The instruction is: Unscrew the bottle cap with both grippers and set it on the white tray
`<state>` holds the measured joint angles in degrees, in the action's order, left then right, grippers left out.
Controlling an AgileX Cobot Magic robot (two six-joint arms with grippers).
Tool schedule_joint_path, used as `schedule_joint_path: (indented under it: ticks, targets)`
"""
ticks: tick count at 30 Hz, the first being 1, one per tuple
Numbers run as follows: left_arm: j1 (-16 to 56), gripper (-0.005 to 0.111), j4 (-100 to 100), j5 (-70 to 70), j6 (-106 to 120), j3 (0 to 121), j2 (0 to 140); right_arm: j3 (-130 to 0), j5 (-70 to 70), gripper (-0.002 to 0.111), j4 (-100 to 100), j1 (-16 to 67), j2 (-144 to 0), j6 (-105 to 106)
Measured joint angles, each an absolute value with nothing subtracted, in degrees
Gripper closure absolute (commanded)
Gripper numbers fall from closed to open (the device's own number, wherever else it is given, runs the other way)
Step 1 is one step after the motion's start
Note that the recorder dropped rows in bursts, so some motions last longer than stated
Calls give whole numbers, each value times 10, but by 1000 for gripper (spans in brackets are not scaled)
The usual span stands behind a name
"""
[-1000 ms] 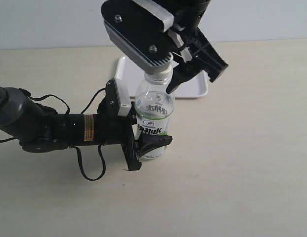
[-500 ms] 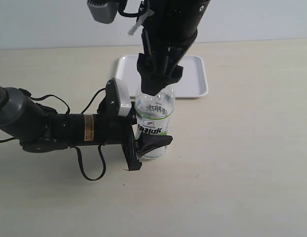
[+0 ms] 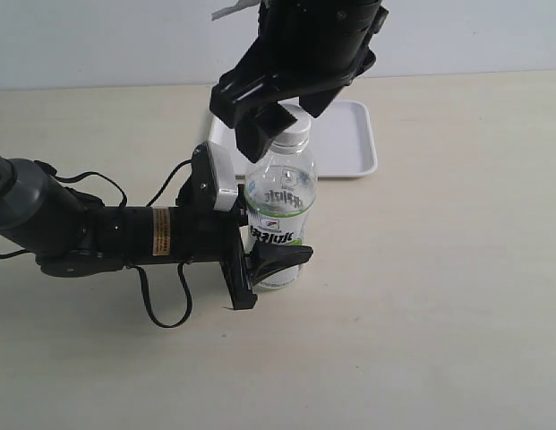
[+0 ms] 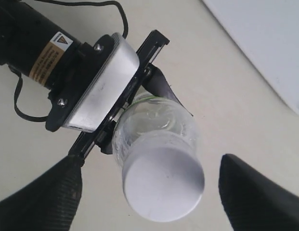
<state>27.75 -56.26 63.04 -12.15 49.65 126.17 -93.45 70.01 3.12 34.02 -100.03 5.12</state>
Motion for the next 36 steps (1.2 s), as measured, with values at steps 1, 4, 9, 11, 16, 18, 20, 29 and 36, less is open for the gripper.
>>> schedule_joint_path:
  ticks: [1,4,9,11,16,18,20,29,36]
  targets:
    - [278,107,-563,630,-121,497,1262,-934,700,33,31,340,-1000,45]
    - [278,107,-563,630,-121,497,1262,-934,701,35,30,340,-1000,32]
    - [278,107,-563,630,-121,497,1262,-934,701,46,30,340,-1000,30]
    - [278,107,-563,630,-121,497,1262,-934,701,53,30,340,-1000,30]
    - [278,107,-564,630,-120,497,1262,-934,701,77,24,340,-1000,29]
    - [278,107,-565,630,-120,497,1262,-934,701,88,23,340,-1000,29]
    - [278,107,-565,630,-120,497,1262,-934,701,99,23,340,-1000,29]
    - [278,107,-565,630,-120,497,1262,-934,701,108,23,340,-1000,70]
    - [278,107,-565,630,-120,497,1262,-934,702,108,20,340,-1000,188]
